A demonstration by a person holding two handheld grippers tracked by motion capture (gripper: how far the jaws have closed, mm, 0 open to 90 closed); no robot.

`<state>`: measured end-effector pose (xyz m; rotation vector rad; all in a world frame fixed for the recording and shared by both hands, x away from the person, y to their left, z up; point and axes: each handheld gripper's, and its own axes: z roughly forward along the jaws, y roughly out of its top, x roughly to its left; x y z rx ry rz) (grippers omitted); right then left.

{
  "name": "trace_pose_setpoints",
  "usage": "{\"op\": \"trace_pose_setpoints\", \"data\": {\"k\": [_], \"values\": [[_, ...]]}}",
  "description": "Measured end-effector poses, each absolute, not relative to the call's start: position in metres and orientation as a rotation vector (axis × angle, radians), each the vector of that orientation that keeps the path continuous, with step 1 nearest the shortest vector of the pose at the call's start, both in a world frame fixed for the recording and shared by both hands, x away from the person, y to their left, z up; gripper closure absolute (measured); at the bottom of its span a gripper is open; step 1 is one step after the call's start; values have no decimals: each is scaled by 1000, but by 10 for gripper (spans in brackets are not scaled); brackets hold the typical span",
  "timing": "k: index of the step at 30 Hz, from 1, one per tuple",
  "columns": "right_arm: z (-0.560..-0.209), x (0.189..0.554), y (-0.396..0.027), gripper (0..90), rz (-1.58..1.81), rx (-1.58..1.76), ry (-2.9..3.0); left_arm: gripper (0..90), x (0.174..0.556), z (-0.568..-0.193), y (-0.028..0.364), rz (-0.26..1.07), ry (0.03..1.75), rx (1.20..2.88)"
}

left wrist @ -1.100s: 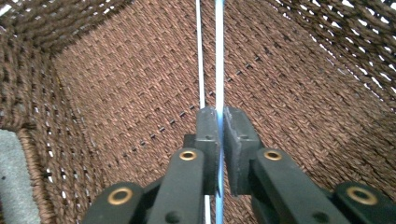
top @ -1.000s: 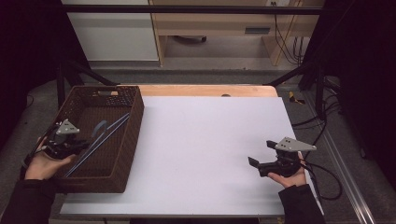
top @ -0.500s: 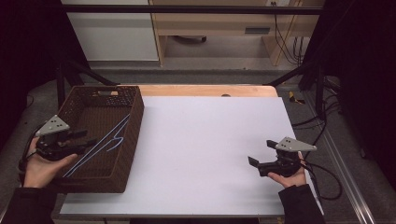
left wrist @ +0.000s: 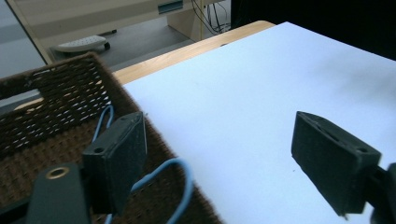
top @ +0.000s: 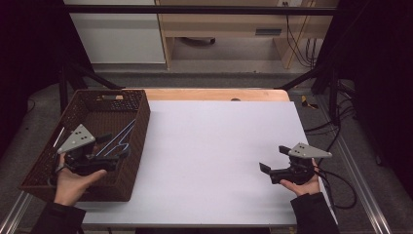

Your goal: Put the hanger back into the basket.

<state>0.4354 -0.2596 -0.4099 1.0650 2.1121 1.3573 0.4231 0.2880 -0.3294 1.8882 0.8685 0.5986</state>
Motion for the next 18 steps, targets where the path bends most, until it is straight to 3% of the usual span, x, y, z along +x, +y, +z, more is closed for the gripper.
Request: {"op": "trace_pose_setpoints", "data": {"k": [18], "values": [[-406,433,-265,26,1384,1064,2085,124,416,-378,215,480,810,1893]]}}
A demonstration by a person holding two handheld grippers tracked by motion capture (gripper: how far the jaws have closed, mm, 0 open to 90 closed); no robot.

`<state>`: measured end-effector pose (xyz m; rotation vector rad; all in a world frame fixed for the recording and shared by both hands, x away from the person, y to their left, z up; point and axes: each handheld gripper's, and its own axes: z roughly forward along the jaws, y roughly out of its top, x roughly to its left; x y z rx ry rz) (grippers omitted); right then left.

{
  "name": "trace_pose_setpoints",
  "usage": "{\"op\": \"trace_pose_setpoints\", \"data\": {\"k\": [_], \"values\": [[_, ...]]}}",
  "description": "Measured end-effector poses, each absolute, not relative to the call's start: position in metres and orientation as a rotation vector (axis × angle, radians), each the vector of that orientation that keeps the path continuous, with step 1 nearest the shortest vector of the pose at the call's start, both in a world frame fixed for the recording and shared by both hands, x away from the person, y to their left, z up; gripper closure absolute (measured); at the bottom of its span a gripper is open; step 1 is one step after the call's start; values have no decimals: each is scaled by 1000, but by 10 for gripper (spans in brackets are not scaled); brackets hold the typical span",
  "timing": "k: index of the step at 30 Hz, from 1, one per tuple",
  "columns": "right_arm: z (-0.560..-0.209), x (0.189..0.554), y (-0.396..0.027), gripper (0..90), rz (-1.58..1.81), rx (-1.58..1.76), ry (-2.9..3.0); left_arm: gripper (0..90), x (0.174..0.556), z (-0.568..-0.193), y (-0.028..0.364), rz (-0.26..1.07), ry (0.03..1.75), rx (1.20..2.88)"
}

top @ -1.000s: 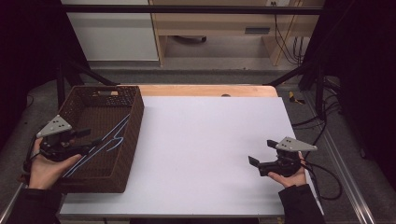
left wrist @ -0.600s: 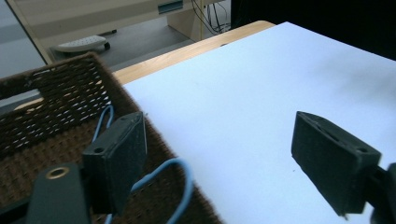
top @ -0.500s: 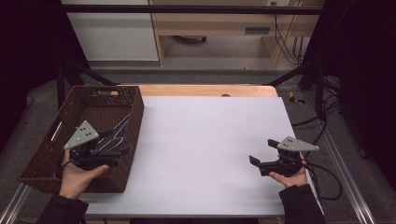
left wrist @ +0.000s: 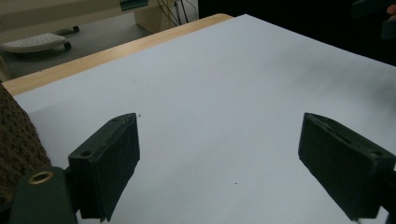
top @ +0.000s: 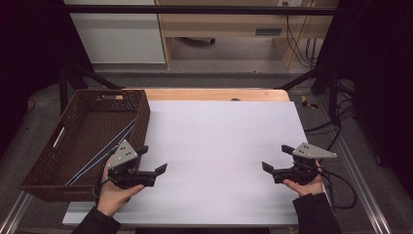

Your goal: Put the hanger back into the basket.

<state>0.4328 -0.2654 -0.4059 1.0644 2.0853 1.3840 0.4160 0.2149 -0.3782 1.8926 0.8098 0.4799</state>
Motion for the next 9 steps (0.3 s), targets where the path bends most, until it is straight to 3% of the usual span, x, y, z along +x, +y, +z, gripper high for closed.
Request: {"op": "trace_pose_setpoints", "data": {"k": [9], "values": [[-407,433,-266,26,1387,1070,2086,133,417,-400,216,452,834,1863]]}}
